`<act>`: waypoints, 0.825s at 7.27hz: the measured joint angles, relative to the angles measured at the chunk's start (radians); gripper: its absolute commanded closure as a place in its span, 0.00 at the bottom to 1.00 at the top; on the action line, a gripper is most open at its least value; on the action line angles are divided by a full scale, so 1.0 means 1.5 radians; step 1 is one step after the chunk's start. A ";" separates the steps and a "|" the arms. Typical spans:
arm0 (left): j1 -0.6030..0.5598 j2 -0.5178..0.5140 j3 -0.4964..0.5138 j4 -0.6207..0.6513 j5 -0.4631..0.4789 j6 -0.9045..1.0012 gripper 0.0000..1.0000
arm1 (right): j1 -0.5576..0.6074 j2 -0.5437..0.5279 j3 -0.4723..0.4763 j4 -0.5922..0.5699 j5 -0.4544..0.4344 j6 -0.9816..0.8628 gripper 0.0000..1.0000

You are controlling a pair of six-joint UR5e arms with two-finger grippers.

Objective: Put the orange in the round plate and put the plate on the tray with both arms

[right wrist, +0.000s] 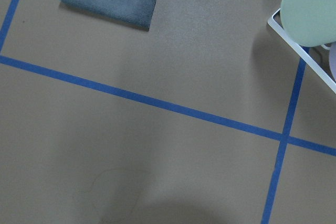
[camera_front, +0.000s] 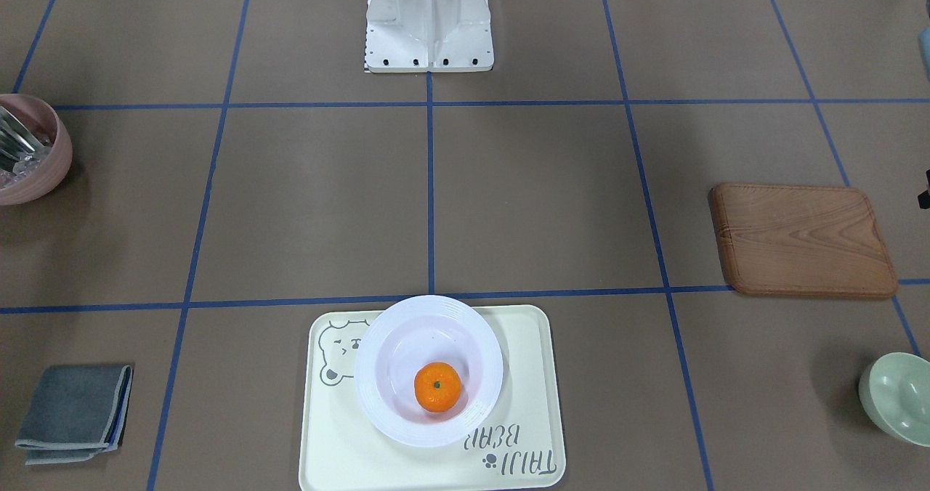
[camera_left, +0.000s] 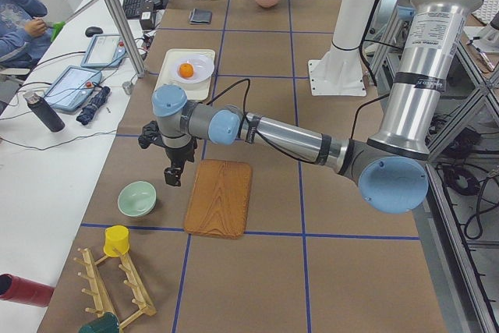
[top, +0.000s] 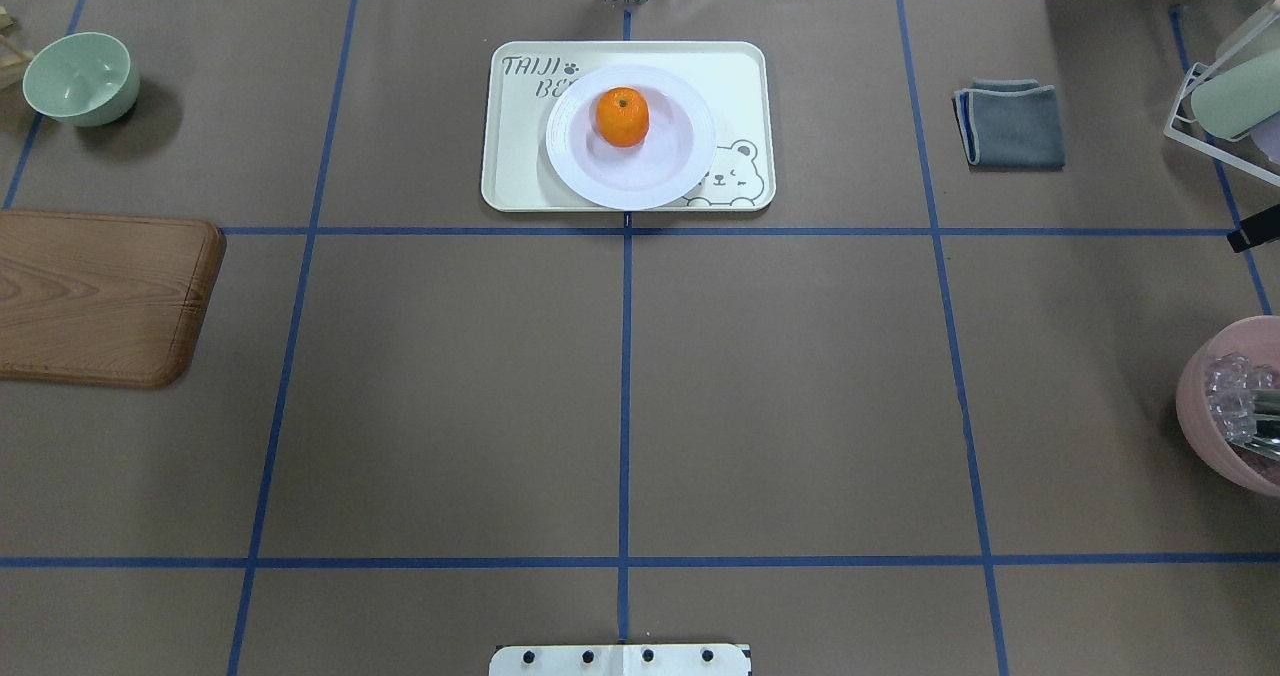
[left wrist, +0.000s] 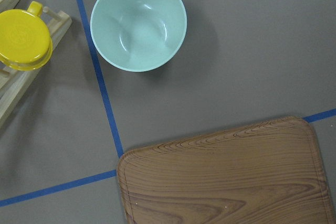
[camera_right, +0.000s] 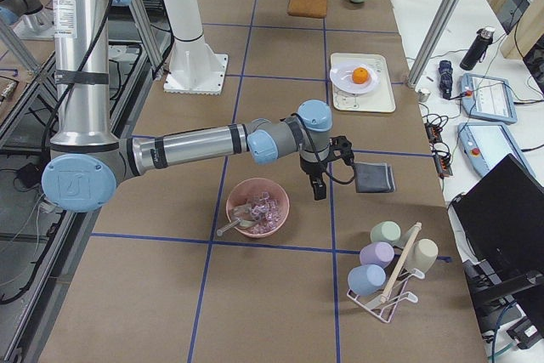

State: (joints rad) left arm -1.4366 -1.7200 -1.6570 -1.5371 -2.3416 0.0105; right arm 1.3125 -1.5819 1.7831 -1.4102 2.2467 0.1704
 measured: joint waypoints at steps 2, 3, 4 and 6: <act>0.000 0.048 -0.035 -0.002 -0.016 0.000 0.02 | 0.019 0.016 0.003 -0.041 -0.001 -0.040 0.00; -0.001 0.058 -0.043 -0.003 -0.018 0.000 0.02 | 0.025 0.016 0.003 -0.049 -0.003 -0.061 0.00; -0.001 0.063 -0.048 -0.004 -0.019 0.000 0.02 | 0.030 0.011 0.003 -0.052 -0.004 -0.079 0.00; -0.001 0.063 -0.050 -0.005 -0.018 0.002 0.02 | 0.033 -0.004 0.003 -0.050 -0.005 -0.092 0.00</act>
State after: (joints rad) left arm -1.4386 -1.6250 -1.7327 -1.5453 -2.3689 0.0141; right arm 1.3614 -1.5878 1.7880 -1.4854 2.2397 0.0318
